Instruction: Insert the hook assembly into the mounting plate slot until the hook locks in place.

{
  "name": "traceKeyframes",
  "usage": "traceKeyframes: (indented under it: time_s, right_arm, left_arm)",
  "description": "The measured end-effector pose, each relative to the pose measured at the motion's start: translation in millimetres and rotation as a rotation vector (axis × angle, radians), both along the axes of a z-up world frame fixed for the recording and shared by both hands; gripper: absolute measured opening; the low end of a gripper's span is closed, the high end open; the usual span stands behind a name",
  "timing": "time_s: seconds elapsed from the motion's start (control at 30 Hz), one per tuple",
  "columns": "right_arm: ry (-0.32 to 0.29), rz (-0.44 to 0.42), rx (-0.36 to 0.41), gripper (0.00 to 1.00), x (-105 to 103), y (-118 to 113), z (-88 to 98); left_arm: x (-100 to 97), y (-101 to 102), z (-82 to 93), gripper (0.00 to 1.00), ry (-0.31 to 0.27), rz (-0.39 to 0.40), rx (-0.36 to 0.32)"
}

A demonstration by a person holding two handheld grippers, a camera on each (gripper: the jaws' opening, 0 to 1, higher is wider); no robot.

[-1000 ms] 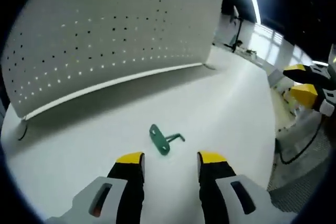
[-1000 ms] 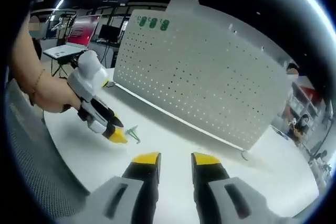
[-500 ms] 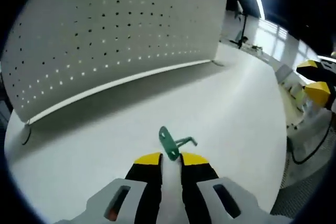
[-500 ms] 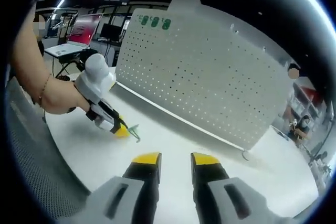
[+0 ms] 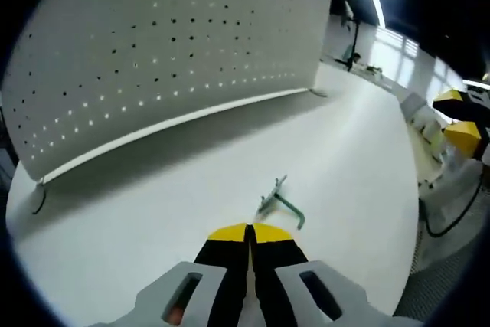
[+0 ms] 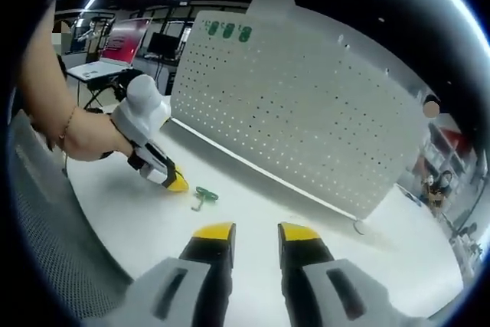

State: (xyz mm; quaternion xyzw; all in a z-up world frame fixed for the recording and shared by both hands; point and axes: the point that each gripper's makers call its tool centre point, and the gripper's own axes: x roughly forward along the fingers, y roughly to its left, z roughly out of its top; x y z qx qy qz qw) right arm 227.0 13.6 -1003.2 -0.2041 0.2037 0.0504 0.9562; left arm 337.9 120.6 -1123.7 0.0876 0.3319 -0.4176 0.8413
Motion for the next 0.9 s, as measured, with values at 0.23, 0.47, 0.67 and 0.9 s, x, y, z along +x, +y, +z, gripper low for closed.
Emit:
traceKeyframes:
  time_s: [0.23,0.47,0.67,0.9]
  right_arm:
    - [-0.003,-0.002,-0.002,0.19,0,0,0.6]
    - [-0.003,-0.003,-0.003,0.19,0,-1,0.5]
    - [-0.001,-0.002,-0.004,0.19,0,-1,0.2]
    - [0.001,-0.001,-0.006,0.19,-1,-1,-0.2]
  left_arm:
    - [3.2,-2,-4.0,0.01,-0.029,-0.034,0.016]
    - [3.1,-2,-0.6,0.01,-0.028,-0.038,-0.002]
    - [1.8,-6,0.1,0.07,-0.018,-0.055,-0.02]
    - [0.1,-12,-1.7,0.15,-0.03,-0.095,-0.016]
